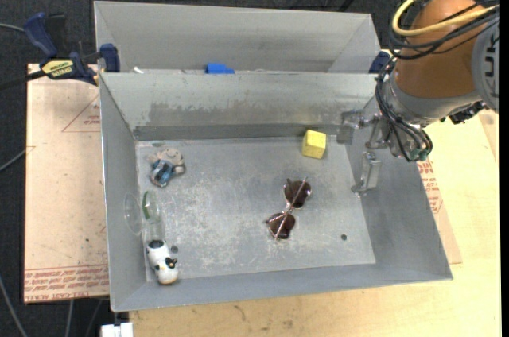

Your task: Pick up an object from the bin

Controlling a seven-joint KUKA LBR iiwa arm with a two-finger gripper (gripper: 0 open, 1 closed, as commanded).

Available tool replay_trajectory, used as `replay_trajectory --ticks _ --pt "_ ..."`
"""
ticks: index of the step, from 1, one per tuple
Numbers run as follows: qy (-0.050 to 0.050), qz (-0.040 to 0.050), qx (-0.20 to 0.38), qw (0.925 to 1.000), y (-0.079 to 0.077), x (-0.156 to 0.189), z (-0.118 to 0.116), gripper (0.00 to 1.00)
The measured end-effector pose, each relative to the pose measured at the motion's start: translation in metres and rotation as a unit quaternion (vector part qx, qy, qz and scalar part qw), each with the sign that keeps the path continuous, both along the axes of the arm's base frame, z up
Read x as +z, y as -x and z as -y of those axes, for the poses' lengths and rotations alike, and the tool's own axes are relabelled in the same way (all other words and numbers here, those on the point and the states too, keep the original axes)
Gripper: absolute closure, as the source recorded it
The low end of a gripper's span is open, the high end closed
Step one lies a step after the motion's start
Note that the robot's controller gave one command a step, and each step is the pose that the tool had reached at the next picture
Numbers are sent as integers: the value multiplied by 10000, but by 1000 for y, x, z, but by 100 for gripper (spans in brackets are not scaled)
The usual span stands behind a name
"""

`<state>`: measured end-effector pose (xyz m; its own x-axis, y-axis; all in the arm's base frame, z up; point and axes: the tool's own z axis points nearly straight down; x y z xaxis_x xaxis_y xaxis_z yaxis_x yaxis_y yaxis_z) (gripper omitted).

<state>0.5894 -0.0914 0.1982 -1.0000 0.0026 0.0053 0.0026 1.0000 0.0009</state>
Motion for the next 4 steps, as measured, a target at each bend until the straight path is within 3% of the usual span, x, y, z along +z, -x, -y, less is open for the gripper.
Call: replay_trajectory --ticks 1,2,3,4 --pt "5 37 10 10000 -1 5 0 0" --pt "20 75 481 9988 10 -15 -16 0" --pt "-22 14 1311 9914 20 -40 -29 0" --pt "7 40 2142 9768 33 -55 -47 0"
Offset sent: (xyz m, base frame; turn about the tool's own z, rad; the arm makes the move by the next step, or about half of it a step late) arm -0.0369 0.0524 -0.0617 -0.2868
